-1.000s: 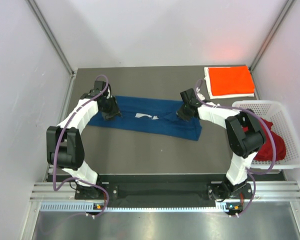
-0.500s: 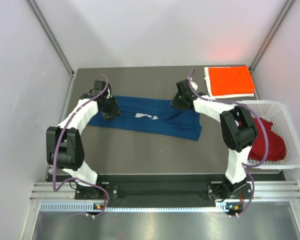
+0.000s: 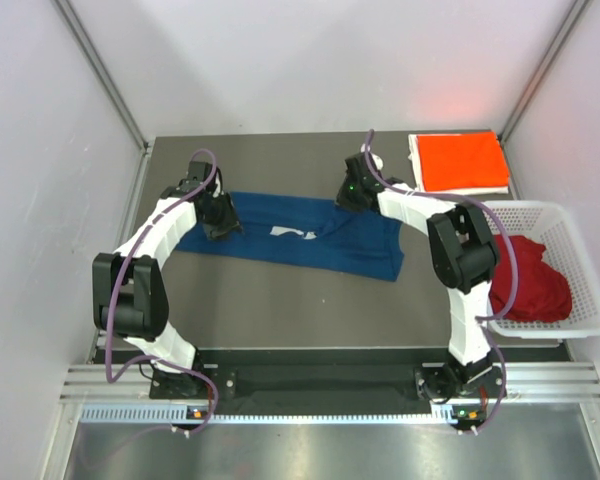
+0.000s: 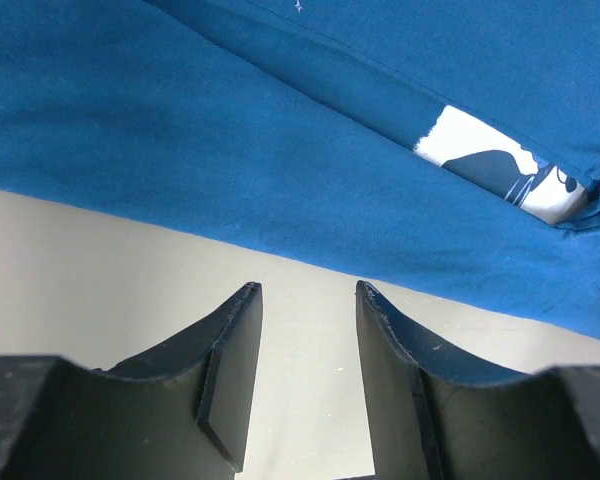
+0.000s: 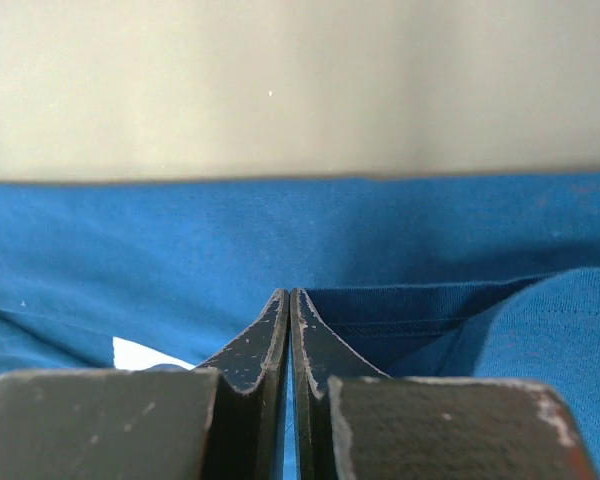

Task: Fold and stack the t-shirts
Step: Fold the tshirt

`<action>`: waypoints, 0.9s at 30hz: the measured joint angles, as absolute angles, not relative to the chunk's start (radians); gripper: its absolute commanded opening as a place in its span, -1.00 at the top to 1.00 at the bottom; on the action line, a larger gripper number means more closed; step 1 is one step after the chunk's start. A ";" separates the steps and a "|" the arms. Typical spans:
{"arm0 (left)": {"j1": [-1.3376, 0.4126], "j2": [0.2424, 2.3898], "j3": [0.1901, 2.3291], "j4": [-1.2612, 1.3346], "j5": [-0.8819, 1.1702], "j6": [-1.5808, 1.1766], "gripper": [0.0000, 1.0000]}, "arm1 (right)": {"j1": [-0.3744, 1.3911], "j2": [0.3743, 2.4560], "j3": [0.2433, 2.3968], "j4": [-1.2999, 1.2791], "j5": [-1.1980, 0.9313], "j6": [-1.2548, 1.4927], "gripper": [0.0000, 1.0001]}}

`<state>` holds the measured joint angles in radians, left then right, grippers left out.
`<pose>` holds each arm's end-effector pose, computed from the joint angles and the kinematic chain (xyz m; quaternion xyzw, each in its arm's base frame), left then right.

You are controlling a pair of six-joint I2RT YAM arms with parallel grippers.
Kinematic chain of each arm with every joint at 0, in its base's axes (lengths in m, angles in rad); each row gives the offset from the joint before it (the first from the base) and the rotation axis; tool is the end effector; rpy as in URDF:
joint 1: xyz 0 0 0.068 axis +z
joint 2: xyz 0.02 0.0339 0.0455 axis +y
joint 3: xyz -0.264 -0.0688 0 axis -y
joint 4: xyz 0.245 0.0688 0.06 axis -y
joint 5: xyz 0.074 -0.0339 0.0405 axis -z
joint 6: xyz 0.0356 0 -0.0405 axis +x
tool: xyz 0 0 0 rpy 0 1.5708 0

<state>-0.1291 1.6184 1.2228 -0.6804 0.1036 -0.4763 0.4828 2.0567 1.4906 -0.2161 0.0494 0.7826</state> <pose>0.3305 -0.0466 0.2419 -0.1548 0.9559 -0.1208 0.2185 0.4082 0.2120 0.1890 0.1472 0.9112 0.2087 0.3232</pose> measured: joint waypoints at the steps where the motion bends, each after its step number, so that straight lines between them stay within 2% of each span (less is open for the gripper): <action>1: -0.129 1.618 1.223 -0.680 0.104 -0.476 0.05 | 0.483 2.061 1.493 -0.217 0.047 0.777 1.00; 21: -0.132 1.618 1.222 -0.680 0.089 -0.476 0.03 | 0.508 2.133 1.576 -0.203 0.031 0.709 0.98; 23: -0.133 1.618 1.222 -0.680 0.089 -0.476 0.03 | 0.509 2.139 1.583 -0.204 0.020 0.700 0.85; 24: -0.133 1.618 1.222 -0.680 0.089 -0.476 0.03 | 0.509 2.143 1.591 -0.208 0.007 0.691 0.67; 27: -0.133 1.618 1.222 -0.680 0.089 -0.476 0.03 | 0.509 2.146 1.616 -0.213 -0.015 0.668 0.35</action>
